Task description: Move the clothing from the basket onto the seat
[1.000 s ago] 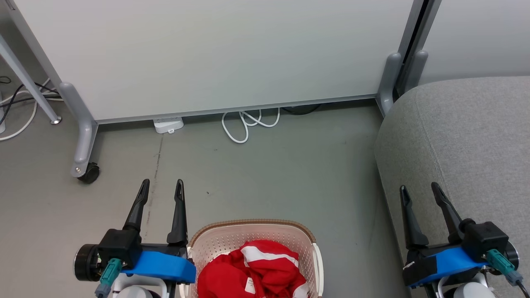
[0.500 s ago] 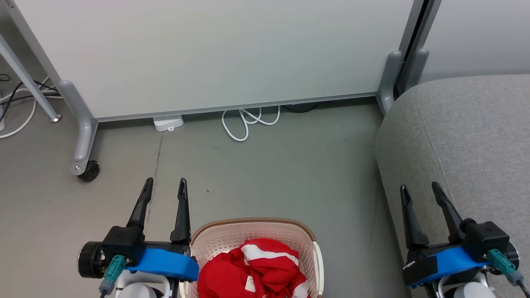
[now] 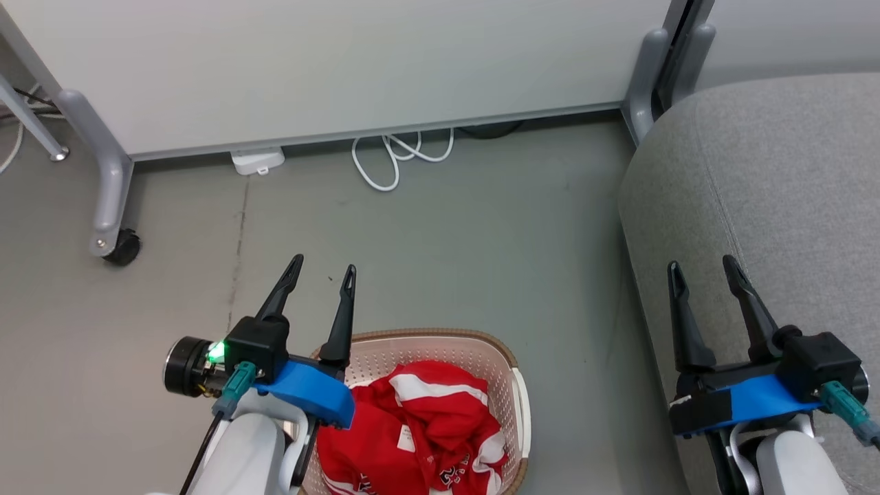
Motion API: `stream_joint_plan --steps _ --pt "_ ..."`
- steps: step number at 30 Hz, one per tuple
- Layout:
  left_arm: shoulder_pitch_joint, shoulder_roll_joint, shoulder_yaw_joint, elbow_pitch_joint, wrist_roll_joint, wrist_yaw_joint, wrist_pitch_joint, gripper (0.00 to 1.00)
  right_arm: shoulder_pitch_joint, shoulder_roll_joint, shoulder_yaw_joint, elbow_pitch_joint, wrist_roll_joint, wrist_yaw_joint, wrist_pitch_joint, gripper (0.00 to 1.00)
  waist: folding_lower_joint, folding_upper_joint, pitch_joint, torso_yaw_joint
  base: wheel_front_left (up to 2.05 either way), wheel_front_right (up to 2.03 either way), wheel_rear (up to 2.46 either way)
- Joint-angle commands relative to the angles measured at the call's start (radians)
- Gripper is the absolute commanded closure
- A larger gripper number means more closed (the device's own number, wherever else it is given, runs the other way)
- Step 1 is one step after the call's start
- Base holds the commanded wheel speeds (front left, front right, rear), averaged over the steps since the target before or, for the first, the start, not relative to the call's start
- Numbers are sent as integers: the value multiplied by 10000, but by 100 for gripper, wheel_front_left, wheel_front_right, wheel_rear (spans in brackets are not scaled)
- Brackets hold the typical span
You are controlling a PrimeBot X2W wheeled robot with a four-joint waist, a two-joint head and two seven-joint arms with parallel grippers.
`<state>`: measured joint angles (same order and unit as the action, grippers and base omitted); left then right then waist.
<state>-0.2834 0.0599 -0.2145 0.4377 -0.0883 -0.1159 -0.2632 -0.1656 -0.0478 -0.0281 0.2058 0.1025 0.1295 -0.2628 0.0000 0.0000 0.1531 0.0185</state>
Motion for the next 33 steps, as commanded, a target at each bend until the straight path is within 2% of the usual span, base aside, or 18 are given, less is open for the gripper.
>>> stream_joint_plan --steps 1,10,18,33 --pt "-329 68 -69 144 29 -62 -26 0 -183 -45 -4 -75 -10 22 -32 0 0 0 393 -165 0 0 0" --pt "-1999 372 -1163 2225 189 -155 -26 0 -1054 -42 -35 -533 -75 20 -33 0 0 0 2110 -826 0 0 0" --pt "-3518 655 -2539 3882 69 -137 -26 0 -1823 -39 39 -901 -77 20 -31 0 0 0 3795 -1321 0 0 0" --pt "-5621 728 -6098 7554 322 -138 69 0 -2797 -36 136 -1433 -185 20 -31 0 0 0 5937 -1911 0 0 0"
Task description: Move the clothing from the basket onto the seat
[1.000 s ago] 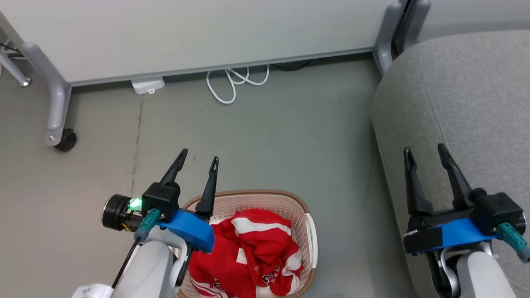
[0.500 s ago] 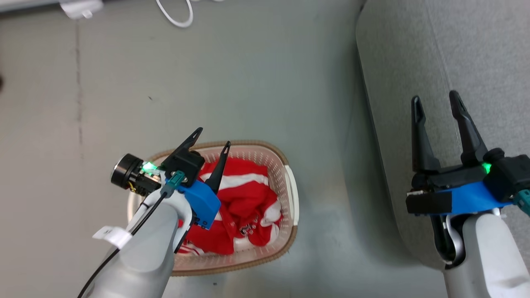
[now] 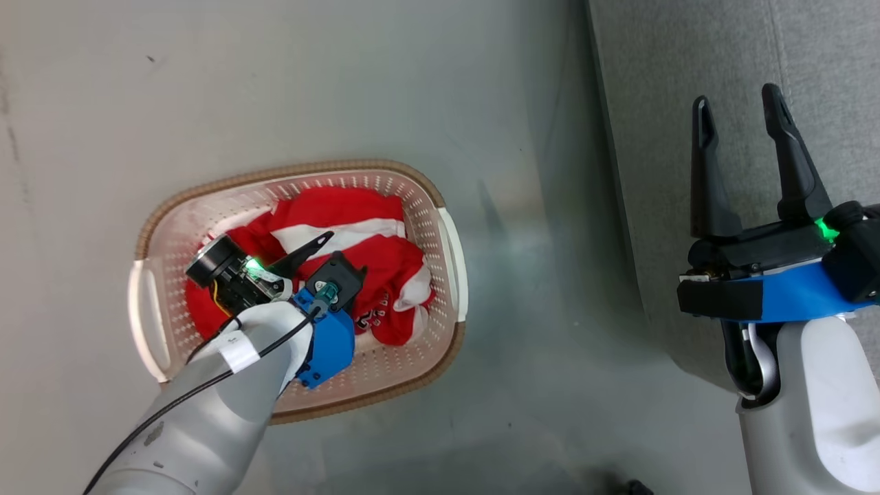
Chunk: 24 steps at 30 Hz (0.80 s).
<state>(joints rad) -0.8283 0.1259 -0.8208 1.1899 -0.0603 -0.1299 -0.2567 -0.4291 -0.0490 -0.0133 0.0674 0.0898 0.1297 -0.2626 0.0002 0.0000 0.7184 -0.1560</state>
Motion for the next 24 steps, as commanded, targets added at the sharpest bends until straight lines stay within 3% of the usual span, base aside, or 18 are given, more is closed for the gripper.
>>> stream_joint_plan --steps 1,9,24 --pt "-268 106 -265 200 80 2 92 0 -193 -25 -6 -86 -69 19 -33 0 -2 0 383 -205 0 0 0" --pt "-1093 459 -1806 759 329 2 550 0 -454 -23 124 -453 68 12 -35 0 -2 0 1298 -533 0 0 0" --pt "-2593 672 -3498 960 587 1 1285 0 -308 -23 283 -1450 52 12 -35 0 -2 0 2922 -890 0 0 0"
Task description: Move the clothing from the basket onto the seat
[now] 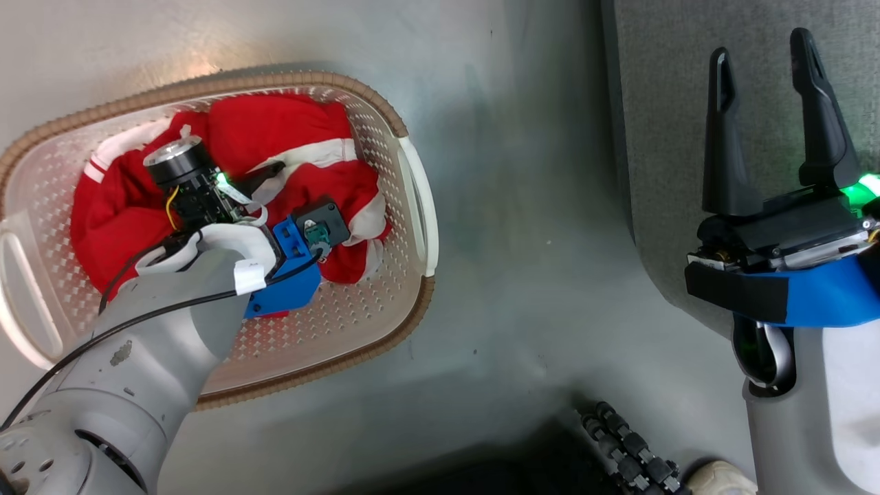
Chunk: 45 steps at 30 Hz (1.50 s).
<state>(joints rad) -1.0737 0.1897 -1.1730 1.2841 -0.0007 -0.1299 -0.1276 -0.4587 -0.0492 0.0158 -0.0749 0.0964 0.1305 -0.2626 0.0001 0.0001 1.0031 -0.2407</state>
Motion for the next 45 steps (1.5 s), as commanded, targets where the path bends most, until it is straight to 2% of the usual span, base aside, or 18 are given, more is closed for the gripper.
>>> stream_joint_plan --steps 1,5,6,7,11,19,31,35,45 --pt "-192 10 0 23 -88 1 35 0 9 -21 -16 -76 -10 5 -35 0 -1 -1 129 -46 0 0 0" --pt "-255 -95 -237 35 -312 1 241 0 8 -21 -34 -207 -17 5 -33 0 -1 -1 271 -18 0 0 0" --pt "-174 -131 -323 39 -385 1 316 63 -19 -21 -15 -224 -23 5 -33 0 -1 -1 278 -8 0 0 0" --pt "-119 -156 -414 42 -467 1 382 100 -55 -21 6 -244 -22 5 -33 0 -1 -1 280 8 0 0 0" --pt "-130 -182 -655 49 -766 1 447 100 -193 -21 55 -288 -23 5 -33 0 -1 -1 229 83 0 0 0" --pt "-193 -464 -612 -4 -1649 1 -433 100 -213 -21 -125 -171 -53 5 -35 0 -1 -1 -293 334 0 0 0" --pt "760 -1099 73 -370 -2822 98 -1347 100 209 -24 -279 195 -516 5 -33 0 -1 -1 -2273 1240 0 0 0" --pt "1190 -1141 425 -1136 -3124 319 -1390 100 454 -23 -318 345 -596 5 -33 0 -1 -1 -3103 1550 0 0 0" --pt "2471 -528 1694 -3517 -3443 868 -1387 100 1207 -24 -326 761 -773 5 -35 0 -1 -1 -4980 2223 0 0 0"
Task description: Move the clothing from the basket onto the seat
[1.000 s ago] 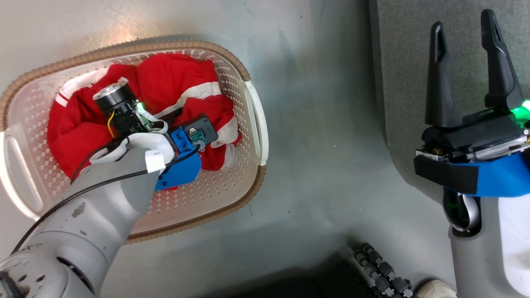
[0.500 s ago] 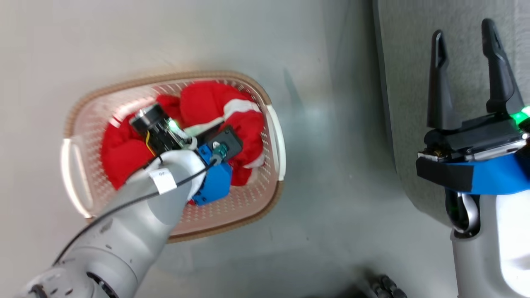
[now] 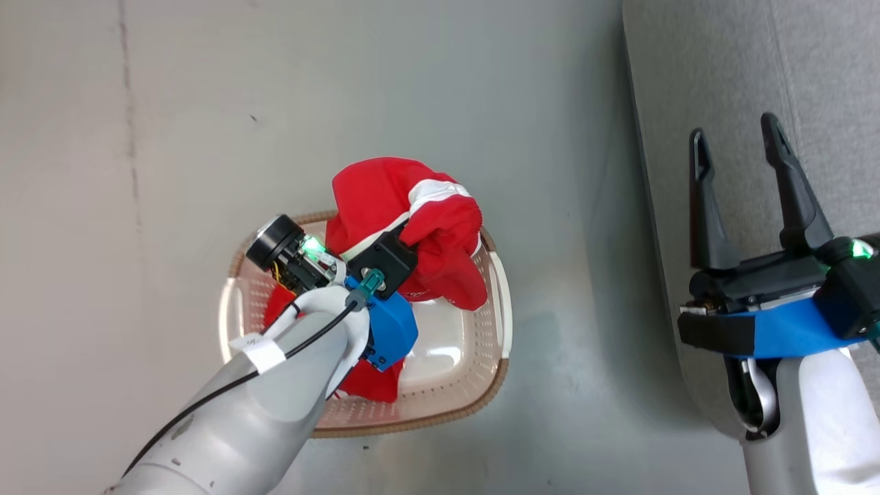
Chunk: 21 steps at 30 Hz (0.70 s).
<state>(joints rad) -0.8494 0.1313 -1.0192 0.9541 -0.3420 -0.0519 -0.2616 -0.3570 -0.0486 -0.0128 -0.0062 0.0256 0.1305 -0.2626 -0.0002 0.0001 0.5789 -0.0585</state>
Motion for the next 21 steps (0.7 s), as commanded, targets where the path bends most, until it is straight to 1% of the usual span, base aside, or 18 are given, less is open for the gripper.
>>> stream_joint_plan --steps 1,6,12,18,21 --pt "327 95 279 -412 -39 94 -48 100 258 -30 -45 124 -64 5 -33 0 2 -1 -911 439 0 0 0" --pt "815 318 949 -1365 29 174 -48 100 634 -32 -4 335 11 5 -33 0 2 -1 -1801 552 0 0 0" --pt "1237 461 1695 -2260 55 77 -50 100 1136 -30 12 543 79 5 -33 0 2 -1 -2715 755 0 0 0" --pt "1519 406 2166 -2888 165 -55 -50 100 1623 -30 41 718 223 5 -35 0 2 -1 -3521 933 0 0 0" --pt "1586 360 2325 -3075 109 -79 -50 100 1763 -30 70 761 277 5 -33 0 2 -1 -3738 971 0 0 0"
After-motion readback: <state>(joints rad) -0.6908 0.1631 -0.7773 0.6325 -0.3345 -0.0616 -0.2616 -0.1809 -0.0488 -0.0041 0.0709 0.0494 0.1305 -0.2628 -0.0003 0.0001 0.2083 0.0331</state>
